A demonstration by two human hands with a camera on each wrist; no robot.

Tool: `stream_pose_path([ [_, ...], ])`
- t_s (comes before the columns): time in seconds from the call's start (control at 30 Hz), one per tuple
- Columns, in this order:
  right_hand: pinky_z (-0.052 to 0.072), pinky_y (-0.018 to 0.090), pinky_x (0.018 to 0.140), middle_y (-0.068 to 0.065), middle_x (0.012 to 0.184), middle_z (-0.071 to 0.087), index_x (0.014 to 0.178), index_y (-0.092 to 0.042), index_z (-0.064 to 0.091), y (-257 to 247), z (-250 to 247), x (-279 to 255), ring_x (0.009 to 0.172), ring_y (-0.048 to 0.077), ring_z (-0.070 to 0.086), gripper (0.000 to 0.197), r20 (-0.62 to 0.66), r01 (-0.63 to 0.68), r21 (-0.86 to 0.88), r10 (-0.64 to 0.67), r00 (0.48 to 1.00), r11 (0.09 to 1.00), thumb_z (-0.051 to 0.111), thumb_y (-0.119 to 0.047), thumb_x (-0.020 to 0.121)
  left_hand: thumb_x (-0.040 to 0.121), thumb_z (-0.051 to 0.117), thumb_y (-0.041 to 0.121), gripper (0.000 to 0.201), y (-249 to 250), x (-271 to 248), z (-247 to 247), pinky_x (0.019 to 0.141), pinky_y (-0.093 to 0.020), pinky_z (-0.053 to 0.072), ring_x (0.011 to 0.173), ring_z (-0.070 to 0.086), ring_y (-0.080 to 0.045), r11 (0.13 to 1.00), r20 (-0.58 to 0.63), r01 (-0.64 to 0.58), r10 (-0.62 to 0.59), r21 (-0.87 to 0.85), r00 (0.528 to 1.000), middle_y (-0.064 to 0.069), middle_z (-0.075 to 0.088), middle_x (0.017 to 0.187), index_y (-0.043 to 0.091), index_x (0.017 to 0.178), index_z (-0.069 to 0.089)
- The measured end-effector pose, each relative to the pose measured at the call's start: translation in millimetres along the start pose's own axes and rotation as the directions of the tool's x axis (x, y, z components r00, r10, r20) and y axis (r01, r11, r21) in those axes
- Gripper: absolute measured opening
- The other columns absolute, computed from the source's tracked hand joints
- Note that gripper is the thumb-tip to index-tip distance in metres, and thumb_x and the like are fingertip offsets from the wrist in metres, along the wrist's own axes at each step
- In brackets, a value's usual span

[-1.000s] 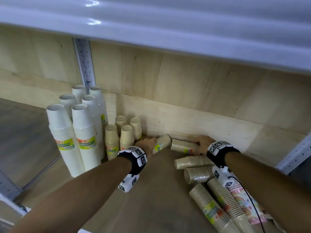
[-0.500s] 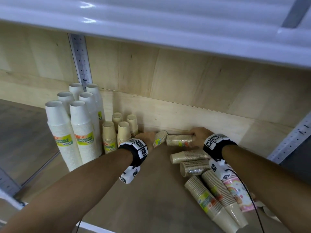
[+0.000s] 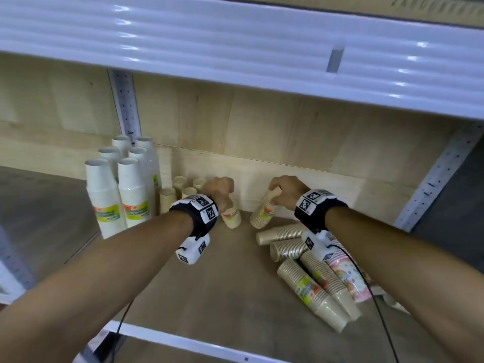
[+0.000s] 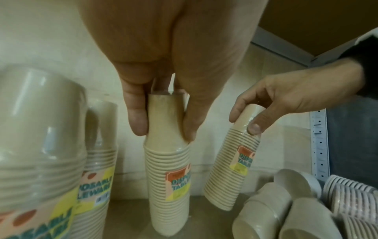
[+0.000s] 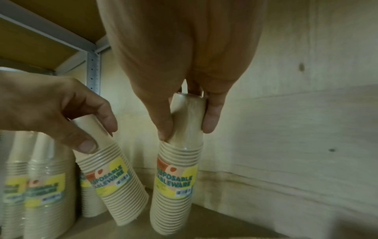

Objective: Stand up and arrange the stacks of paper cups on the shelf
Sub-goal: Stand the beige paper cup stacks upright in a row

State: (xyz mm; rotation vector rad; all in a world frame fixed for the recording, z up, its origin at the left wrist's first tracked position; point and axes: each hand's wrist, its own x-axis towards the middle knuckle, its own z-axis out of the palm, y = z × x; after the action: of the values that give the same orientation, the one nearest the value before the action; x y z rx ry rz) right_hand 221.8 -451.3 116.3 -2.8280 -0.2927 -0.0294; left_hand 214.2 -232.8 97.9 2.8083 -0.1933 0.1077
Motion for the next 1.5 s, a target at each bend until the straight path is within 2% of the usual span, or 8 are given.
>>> stream_pose_path([
  [0.13, 0.038, 0.024, 0.078, 0.003, 0.121, 0.053, 0.121, -0.019, 0.060, -26.4, -4.1, -10.3, 0.104, 0.020, 0.054, 0.040, 0.021, 0.054, -0.017, -0.054, 0.998, 0.998, 0.071, -0.019, 0.082, 0.078, 0.070, 0.009, 0.039, 0.8, -14.4, -16.8, 0.077, -0.031, 0.051, 0.100, 0.060, -0.026, 0.999, 0.022, -0.011, 0.012, -0.049, 1.000, -0.007, 0.059, 0.114, 0.018, 0.114, 0.058],
  [0.37, 0.041, 0.025, 0.074, 0.002, 0.113, 0.053, 0.122, -0.018, 0.061, -59.8, 2.5, -24.7, 0.093, 0.016, 0.052, 0.045, 0.115, 0.095, -0.047, -0.089, 0.989, 0.994, 0.071, -0.015, 0.078, 0.076, 0.072, 0.010, 0.033, 8.3, -35.9, -26.9, 0.071, -0.027, 0.047, 0.094, 0.059, -0.022, 0.996, 0.135, -0.087, 0.085, 0.004, 0.987, -0.004, 0.059, 0.109, 0.022, 0.105, 0.061],
  [0.63, 0.043, 0.025, 0.069, 0.001, 0.105, 0.059, 0.122, -0.014, 0.062, -72.0, 22.6, -37.8, 0.088, 0.017, 0.056, 0.049, 0.181, 0.094, -0.080, -0.079, 0.980, 0.992, 0.076, -0.019, 0.075, 0.079, 0.075, 0.009, 0.038, 8.6, -50.2, -15.9, 0.090, -0.035, 0.052, 0.110, 0.057, -0.025, 0.986, 0.244, -0.164, 0.158, 0.006, 0.957, -0.006, 0.055, 0.118, 0.018, 0.114, 0.062],
  [0.77, 0.044, 0.027, 0.073, 0.002, 0.106, 0.060, 0.127, -0.012, 0.060, -71.0, 25.4, -41.1, 0.093, 0.019, 0.057, 0.053, 0.181, 0.091, -0.067, -0.078, 0.980, 0.994, 0.075, -0.021, 0.077, 0.079, 0.076, 0.013, 0.045, 5.8, -54.9, -11.3, 0.093, -0.036, 0.051, 0.114, 0.057, -0.024, 0.988, 0.216, -0.146, 0.153, -0.052, 0.964, -0.005, 0.056, 0.124, 0.021, 0.119, 0.058],
  [0.87, 0.046, 0.028, 0.077, 0.004, 0.117, 0.062, 0.130, -0.013, 0.056, -71.4, 21.6, -42.6, 0.105, 0.022, 0.060, 0.054, 0.176, 0.076, -0.047, -0.067, 0.982, 0.996, 0.074, -0.021, 0.080, 0.081, 0.074, 0.017, 0.044, 8.7, -57.7, -14.0, 0.094, -0.039, 0.051, 0.112, 0.059, -0.025, 0.980, 0.182, -0.115, 0.145, -0.165, 0.972, -0.008, 0.058, 0.123, 0.018, 0.121, 0.055],
  [1.0, 0.050, 0.032, 0.085, 0.006, 0.121, 0.062, 0.128, -0.017, 0.058, -73.0, 15.5, -40.5, 0.106, 0.023, 0.060, 0.050, 0.146, 0.079, -0.049, -0.071, 0.987, 0.996, 0.071, -0.025, 0.080, 0.086, 0.068, 0.024, 0.033, 14.9, -60.4, -20.1, 0.080, -0.025, 0.041, 0.109, 0.056, -0.023, 0.989, 0.058, -0.120, 0.124, -0.082, 0.991, -0.005, 0.059, 0.118, 0.013, 0.118, 0.063],
  [1.07, 0.049, 0.031, 0.085, 0.006, 0.121, 0.063, 0.128, -0.017, 0.059, -73.2, 14.9, -39.5, 0.107, 0.023, 0.060, 0.048, 0.148, 0.087, -0.054, -0.078, 0.986, 0.995, 0.071, -0.024, 0.081, 0.088, 0.067, 0.022, 0.031, 15.8, -61.0, -20.9, 0.080, -0.023, 0.040, 0.111, 0.056, -0.022, 0.988, 0.036, -0.137, 0.139, -0.072, 0.990, -0.005, 0.060, 0.121, 0.012, 0.118, 0.065],
  [1.5, 0.045, 0.029, 0.076, 0.009, 0.116, 0.063, 0.123, -0.014, 0.062, -73.6, 18.2, -33.6, 0.101, 0.024, 0.061, 0.047, 0.149, 0.059, -0.046, -0.052, 0.987, 0.997, 0.074, -0.028, 0.080, 0.086, 0.070, 0.012, 0.030, 17.1, -58.1, -26.2, 0.081, -0.022, 0.044, 0.109, 0.061, -0.022, 0.988, 0.097, -0.132, 0.140, -0.083, 0.985, -0.005, 0.065, 0.120, 0.010, 0.116, 0.069],
])
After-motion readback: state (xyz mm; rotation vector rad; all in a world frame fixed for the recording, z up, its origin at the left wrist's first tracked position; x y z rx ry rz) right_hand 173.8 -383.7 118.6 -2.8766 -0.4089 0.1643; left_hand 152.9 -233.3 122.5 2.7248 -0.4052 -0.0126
